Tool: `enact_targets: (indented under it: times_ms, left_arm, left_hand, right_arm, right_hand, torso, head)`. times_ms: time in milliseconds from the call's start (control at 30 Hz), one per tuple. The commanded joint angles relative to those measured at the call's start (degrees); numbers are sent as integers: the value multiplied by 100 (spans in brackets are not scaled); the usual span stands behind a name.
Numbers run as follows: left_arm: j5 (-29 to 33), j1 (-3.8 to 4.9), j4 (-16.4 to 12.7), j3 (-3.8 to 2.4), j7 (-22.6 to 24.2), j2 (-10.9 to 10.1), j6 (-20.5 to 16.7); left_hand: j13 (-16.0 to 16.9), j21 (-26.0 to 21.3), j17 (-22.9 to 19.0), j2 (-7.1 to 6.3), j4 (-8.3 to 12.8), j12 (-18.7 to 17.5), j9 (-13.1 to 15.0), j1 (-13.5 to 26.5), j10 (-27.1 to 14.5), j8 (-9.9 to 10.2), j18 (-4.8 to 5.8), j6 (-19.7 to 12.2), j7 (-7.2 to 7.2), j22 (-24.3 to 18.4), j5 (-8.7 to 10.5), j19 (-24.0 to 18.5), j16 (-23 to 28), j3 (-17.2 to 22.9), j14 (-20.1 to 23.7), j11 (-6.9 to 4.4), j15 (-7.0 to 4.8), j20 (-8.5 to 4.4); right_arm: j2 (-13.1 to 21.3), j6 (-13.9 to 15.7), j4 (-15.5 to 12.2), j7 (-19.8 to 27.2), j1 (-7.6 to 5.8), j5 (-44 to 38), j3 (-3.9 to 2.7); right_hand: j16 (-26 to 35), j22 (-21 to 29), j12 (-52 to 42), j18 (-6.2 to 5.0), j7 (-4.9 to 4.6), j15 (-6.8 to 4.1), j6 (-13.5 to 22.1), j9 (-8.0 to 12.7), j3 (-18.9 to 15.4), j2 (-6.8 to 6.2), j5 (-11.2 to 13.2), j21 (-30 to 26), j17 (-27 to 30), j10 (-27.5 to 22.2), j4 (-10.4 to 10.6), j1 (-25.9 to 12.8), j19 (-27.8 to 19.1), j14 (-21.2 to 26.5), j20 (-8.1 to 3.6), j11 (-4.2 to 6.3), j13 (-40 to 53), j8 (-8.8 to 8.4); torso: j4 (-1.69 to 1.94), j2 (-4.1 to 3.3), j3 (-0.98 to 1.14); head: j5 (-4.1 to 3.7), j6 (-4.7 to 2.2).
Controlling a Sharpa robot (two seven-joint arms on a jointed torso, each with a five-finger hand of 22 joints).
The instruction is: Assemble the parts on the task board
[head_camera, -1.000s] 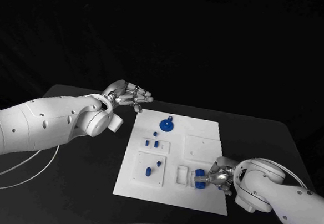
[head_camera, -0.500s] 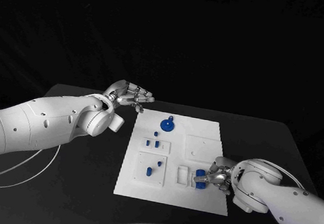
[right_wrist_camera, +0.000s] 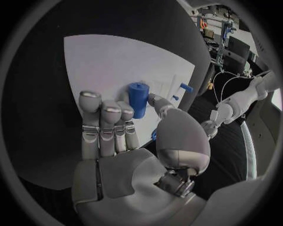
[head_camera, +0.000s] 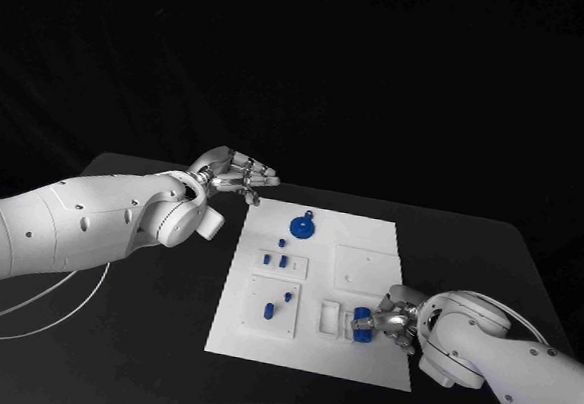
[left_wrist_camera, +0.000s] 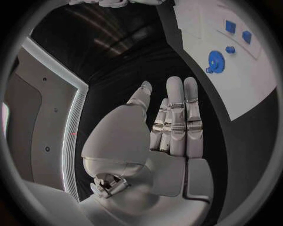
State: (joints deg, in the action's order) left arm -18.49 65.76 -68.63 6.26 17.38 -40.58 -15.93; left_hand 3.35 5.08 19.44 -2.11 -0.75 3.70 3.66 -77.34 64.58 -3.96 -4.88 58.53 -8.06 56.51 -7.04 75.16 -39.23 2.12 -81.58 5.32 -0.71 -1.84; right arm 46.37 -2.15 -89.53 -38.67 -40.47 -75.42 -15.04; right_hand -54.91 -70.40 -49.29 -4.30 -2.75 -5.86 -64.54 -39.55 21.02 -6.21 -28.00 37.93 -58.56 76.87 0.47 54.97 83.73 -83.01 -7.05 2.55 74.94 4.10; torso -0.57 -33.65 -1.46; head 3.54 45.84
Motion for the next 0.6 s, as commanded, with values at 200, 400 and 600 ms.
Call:
enact_targets:
  times_ms: [200, 400, 600]
  left_arm:
    - [49, -1, 10, 0, 29, 5, 101]
    - [49, -1, 16, 2, 27, 4, 108]
    - [48, -1, 19, 5, 24, -2, 119]
  left_hand:
    - [1, -31, -12, -3, -46, -8, 4, 36, -37, 22, 35, -23, 21, -25, 5, 40, -39, -3, -3, 8, -1, 15]
    - [1, -30, -12, -2, -46, -8, 4, 32, -36, 21, 35, -16, 24, -28, 4, 41, -41, -2, -5, 7, -2, 14]
    - [1, -27, -12, 1, -51, -8, 6, 31, -36, 15, 35, 11, 32, -35, 5, 43, -45, -2, -5, 5, -2, 14]
  right_arm:
    - [79, 112, -7, -33, 17, 630, 55]
    - [135, 182, -103, -25, -101, 946, 49]
    - [167, 198, -199, -16, -197, 1107, 42]
  right_hand:
    - [-61, -48, 63, -11, 18, -11, 46, 322, 834, 99, -661, 30, -31, -37, -1260, 95, 300, -12, -19, 9, -24, -44]
    - [-91, -98, 40, -10, 17, -11, 18, 491, 541, 73, -664, 51, -76, -46, -1224, 222, 305, -10, -16, 3, -27, -45]
    - [-104, -119, 37, -10, 18, -8, 13, 561, 458, 32, -656, 44, -99, -50, -1180, 245, 304, -13, -14, 1, -31, -46]
  torso:
    - [0, 0, -4]
    - [-1, -1, -7]
    - [5, -4, -6]
  head:
    - [11, 1]
    - [22, 13]
    - [27, 26]
